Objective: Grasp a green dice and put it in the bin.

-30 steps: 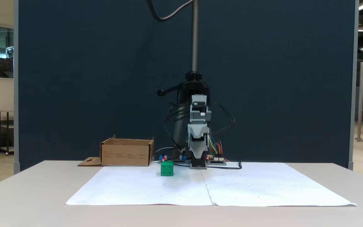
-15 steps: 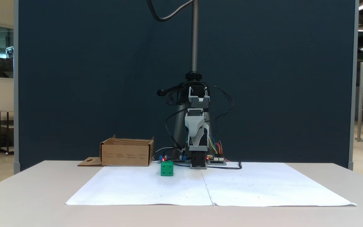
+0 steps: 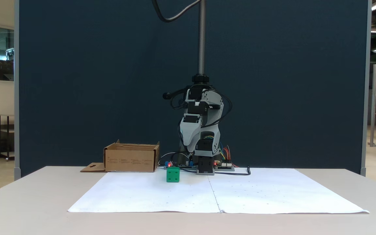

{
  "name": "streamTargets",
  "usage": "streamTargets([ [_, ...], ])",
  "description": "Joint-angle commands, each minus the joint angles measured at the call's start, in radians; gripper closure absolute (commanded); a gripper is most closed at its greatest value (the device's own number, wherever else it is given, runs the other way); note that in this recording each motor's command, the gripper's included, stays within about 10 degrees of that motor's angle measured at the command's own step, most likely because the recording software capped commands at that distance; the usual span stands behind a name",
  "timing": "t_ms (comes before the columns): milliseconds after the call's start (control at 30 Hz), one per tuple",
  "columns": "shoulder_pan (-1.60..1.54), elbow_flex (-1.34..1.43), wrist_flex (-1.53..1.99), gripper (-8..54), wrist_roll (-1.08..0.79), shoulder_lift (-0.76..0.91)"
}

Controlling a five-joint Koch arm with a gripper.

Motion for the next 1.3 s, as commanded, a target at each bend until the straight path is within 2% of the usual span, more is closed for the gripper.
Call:
streamTargets([
  [0, 0.044, -0.051, 0.044, -0.3, -0.158, -0.011],
  [667, 0.258, -0.032, 0.091, -0.9, -0.483, -0.144],
  [1267, 0.351, 0.072, 0.077, -0.2, -0.554, -0.097],
])
